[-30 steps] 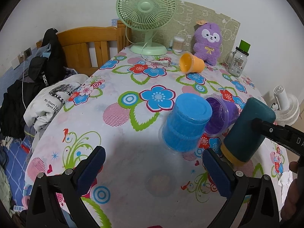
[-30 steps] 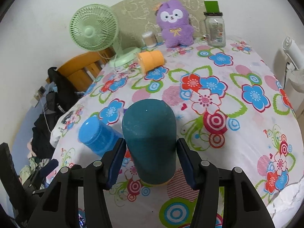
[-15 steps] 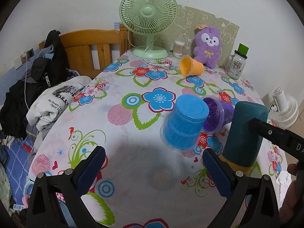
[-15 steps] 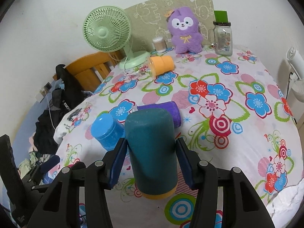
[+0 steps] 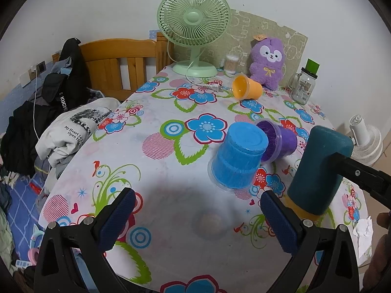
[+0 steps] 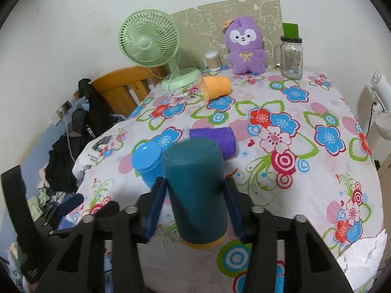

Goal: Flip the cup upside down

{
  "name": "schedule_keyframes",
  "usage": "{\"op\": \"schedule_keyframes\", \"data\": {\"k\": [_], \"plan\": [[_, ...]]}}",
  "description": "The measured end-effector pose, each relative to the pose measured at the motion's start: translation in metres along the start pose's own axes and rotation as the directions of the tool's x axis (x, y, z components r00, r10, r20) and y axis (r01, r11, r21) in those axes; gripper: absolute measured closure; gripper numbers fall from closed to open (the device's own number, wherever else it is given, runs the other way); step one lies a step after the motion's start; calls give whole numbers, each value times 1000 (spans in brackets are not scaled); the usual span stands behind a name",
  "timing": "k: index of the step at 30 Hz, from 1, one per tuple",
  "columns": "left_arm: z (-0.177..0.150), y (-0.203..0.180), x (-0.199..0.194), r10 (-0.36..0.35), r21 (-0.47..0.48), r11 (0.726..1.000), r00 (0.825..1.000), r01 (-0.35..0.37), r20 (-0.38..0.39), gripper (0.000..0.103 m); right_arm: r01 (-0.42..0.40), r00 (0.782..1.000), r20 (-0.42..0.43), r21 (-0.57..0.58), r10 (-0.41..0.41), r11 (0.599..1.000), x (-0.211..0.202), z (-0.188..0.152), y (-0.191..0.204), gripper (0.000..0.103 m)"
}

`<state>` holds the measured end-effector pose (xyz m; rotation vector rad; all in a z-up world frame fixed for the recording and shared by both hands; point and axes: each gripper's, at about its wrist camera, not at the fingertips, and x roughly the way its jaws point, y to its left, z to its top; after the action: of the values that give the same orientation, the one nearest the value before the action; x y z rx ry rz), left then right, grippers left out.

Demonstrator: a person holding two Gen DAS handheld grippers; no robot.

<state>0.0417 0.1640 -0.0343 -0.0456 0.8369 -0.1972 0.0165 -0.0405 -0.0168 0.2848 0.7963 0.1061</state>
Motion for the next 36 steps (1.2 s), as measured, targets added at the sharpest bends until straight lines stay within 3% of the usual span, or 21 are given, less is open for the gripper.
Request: {"op": "schedule_keyframes", "data": {"k": [7,15,17,19,21,28,36], "plan": [[-2,1,-1,-3,-1,1000,1000,3,-3,0,47,997,-63,28,-45,999,17,-4,-12,60],[6,-6,1,-26,9,1000,1000,26,-16,0,45,998,-43,21,-44,999,11,-5,-15,59],[11,-14,1,-38,26,999,999,38,-15,0,60,997,-44,10,-60,998,9,-6,-19,50],[16,-23,2,-43,43,998,999,44,-7,0,89,995,-41,4,-89,996,8,-8,-24,30],[23,-33,6,-47,63,997,999,48,-6,0,117,993,-32,-4,-117,993,5,-10,-30,26],[42,-69,39,-88,98,990,993,96,-82,0,146,989,-43,27,-145,989,2,-17,-58,25],[48,-99,83,-49,142,987,982,76,-181,0,154,987,-65,57,-150,986,5,-23,-82,25]]}}
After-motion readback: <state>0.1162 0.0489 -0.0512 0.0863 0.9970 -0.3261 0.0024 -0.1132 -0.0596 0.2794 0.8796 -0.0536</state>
